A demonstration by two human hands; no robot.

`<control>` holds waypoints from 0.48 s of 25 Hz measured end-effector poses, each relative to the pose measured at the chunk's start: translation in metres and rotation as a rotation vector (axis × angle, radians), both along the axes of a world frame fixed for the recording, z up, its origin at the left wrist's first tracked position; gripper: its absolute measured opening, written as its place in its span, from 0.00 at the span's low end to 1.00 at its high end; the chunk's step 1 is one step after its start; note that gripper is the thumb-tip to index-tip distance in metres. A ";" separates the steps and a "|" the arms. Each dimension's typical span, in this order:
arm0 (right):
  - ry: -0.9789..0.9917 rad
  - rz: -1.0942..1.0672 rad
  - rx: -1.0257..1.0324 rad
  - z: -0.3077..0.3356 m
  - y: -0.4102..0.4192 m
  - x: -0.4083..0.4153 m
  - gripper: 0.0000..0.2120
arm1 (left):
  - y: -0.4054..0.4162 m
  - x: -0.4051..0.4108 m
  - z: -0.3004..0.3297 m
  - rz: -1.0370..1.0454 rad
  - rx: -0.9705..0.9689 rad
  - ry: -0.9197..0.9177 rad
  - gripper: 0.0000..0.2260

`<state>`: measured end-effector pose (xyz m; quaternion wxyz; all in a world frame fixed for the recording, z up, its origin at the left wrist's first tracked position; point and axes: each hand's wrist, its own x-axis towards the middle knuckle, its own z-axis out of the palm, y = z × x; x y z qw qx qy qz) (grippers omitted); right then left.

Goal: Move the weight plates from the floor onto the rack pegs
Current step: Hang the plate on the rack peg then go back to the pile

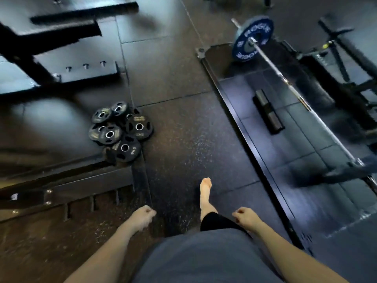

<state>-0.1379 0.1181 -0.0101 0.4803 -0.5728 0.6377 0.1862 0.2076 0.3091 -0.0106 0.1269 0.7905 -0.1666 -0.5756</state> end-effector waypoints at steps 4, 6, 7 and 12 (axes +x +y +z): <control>-0.002 0.122 0.056 -0.014 -0.127 0.072 0.10 | -0.059 0.013 -0.010 0.137 0.105 -0.022 0.09; 0.018 0.189 0.108 -0.019 -0.191 0.122 0.09 | -0.082 0.034 -0.003 0.355 0.133 -0.044 0.08; 0.010 0.242 0.114 -0.013 -0.218 0.150 0.09 | -0.092 0.047 -0.003 0.464 0.120 -0.057 0.08; 0.028 0.536 0.109 -0.002 -0.309 0.310 0.10 | -0.141 0.115 -0.023 0.742 0.122 -0.024 0.08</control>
